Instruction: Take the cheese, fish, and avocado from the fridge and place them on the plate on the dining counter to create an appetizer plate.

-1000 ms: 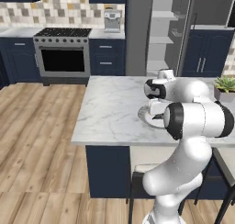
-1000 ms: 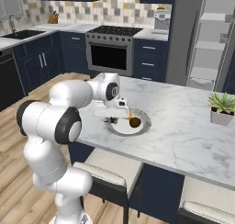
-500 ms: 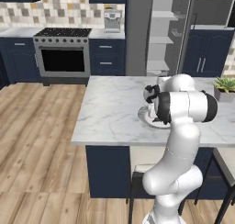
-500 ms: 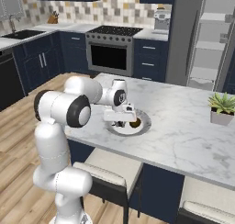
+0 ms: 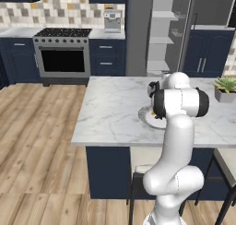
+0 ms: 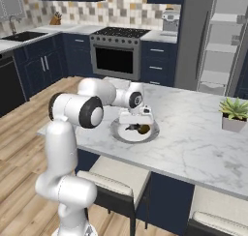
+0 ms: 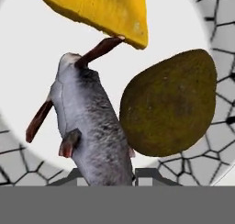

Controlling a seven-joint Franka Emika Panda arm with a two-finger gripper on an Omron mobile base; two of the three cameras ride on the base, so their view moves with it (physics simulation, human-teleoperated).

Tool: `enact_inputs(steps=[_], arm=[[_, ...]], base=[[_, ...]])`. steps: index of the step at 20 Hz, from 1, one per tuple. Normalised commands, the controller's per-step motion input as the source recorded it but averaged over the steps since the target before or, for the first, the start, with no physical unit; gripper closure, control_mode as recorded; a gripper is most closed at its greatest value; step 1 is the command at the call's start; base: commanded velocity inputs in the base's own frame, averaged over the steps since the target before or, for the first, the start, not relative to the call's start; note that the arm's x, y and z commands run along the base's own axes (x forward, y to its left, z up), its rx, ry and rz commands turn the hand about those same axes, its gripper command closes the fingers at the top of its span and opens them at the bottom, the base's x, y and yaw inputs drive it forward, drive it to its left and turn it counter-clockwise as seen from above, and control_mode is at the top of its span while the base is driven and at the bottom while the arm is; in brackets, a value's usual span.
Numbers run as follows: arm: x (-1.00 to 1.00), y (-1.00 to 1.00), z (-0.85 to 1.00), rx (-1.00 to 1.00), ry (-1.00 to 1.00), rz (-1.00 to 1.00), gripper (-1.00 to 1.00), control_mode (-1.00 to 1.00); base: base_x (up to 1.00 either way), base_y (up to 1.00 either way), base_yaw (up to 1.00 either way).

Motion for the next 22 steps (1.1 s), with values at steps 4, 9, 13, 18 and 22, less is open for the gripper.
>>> enact_inputs(steps=[4, 9, 13, 18, 22], arm=[[0.13, 0.49, -1.0, -0.09, -0.04, 0.02, 1.0, -1.0], [0.04, 0.71, -1.0, -0.13, -0.02, 0.0, -1.0, -1.0], [0.0, 0.74, -0.86, -0.12, -0.01, 0.0, -1.0, -1.0], [-0.19, 0.17, 0.2, -0.01, 0.0, 0.0, -1.0, -1.0], [-0.17, 0.0, 0.84, 0.0, 0.0, 0.0, -1.0, -1.0]], base=[[0.0, 0.0, 0.0], [0.0, 0.0, 0.0], [0.0, 0.0, 0.0], [0.0, 0.0, 0.0], [0.0, 0.0, 0.0]])
